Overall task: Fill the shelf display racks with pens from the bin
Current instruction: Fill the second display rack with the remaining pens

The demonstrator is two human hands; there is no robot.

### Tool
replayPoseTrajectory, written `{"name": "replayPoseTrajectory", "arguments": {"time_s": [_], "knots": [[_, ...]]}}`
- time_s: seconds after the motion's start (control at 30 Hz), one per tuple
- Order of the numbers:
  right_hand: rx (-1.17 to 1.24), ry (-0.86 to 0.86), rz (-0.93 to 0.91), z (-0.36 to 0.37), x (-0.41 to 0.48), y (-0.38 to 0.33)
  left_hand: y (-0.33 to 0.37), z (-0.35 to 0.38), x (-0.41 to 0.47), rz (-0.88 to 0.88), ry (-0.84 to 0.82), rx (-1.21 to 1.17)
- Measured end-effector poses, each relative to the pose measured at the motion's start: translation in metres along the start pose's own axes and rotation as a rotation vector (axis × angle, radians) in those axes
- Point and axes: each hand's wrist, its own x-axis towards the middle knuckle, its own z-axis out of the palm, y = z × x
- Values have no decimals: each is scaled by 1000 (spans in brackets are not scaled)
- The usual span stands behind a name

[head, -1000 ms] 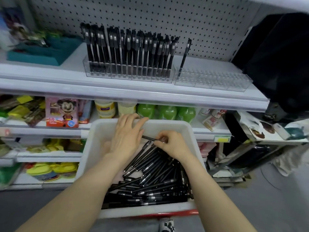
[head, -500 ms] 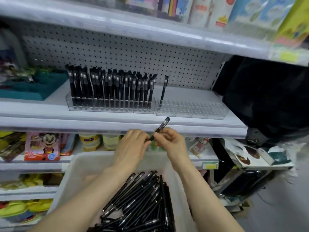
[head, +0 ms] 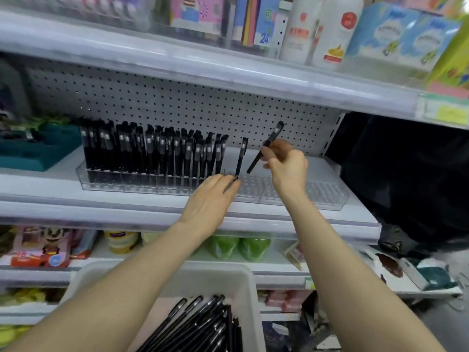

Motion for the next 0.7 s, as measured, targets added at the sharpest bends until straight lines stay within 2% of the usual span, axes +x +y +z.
{"name": "replayPoseTrajectory", "arguments": {"time_s": [0.13,0.27,0.7], "knots": [[-139,-93,-52,17,11,14,1,6,-1,4,52,-18],[-269,-209,-56,27,4,33,4,5,-2,-26,31,-42],[-293,-222,16,26,2,31,3,5,-5,-34,1,-82]]}}
